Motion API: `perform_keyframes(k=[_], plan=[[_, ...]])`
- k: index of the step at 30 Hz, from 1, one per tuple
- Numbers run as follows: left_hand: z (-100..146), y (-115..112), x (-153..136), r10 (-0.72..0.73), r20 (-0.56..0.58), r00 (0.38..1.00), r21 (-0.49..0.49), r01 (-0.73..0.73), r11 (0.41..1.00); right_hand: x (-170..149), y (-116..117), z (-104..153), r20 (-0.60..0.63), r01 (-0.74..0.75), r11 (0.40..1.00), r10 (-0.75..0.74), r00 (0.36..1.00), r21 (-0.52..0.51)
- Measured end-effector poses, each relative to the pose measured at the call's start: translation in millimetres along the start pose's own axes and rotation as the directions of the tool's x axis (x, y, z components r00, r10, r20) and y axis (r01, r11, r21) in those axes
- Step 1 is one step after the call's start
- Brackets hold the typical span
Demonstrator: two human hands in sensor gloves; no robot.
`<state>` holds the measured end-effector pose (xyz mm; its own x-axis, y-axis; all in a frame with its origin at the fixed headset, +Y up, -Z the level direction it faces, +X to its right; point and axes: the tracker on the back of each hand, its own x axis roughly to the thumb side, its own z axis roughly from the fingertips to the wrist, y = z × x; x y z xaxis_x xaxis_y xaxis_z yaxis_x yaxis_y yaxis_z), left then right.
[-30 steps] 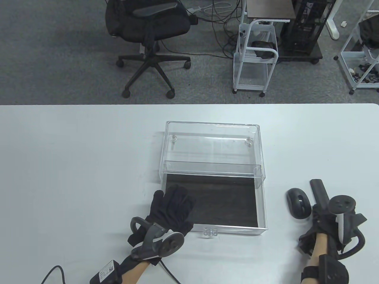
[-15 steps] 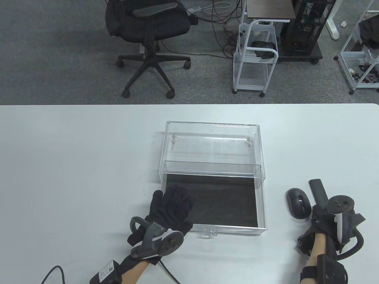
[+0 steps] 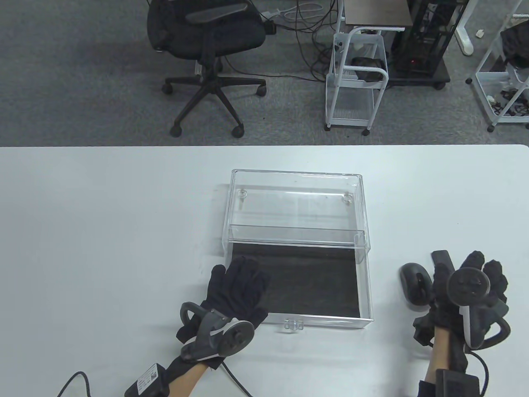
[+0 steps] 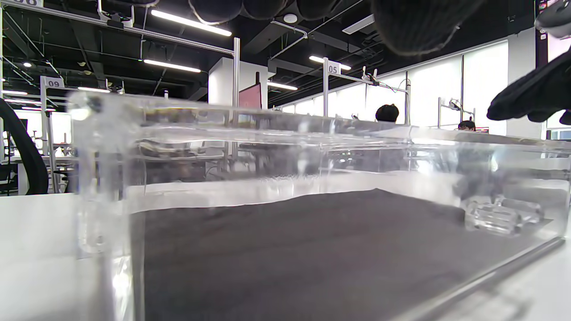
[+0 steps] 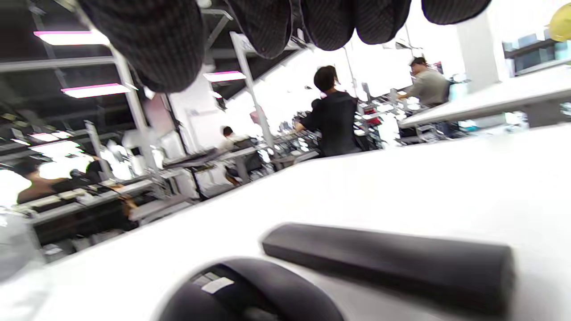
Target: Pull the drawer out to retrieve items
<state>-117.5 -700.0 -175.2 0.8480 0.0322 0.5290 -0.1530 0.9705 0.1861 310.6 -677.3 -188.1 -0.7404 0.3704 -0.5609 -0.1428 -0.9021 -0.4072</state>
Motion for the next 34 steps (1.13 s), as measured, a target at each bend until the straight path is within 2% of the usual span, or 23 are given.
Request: perform_keyframes(k=[4,8,11,16,18,22,34], plan=[[0,0,-1,0.007,-0.002,1.0,0.004,-0.007,1.0,31,-15,25,0.172,0.033,0.999,-0.035,0.984,0.01],[0,0,-2,0.017,-0.004,1.0,0.016,-0.017,1.0,67,-23,59,0.373,0.043,0.997,-0.064,0.926,0.065],[1,1,-3,0.026,0.0,1.0,0.028,-0.026,0.999,94,-19,85,0.52,0.016,0.997,-0.053,0.853,0.075],[1,1,-4,0.032,0.004,0.999,0.034,-0.033,0.999,126,0,122,0.714,-0.062,0.992,-0.034,0.699,0.108],[1,1,-5,0.036,0.005,0.999,0.038,-0.036,0.999,133,8,130,0.755,-0.091,0.987,-0.042,0.655,0.133],[0,3,-6,0.045,0.02,0.999,0.031,-0.045,0.998,138,21,138,0.785,-0.123,0.974,-0.074,0.615,0.188],[1,6,-3,0.04,0.039,0.998,0.06,-0.043,0.997,138,28,139,0.793,-0.13,0.973,-0.076,0.605,0.193]])
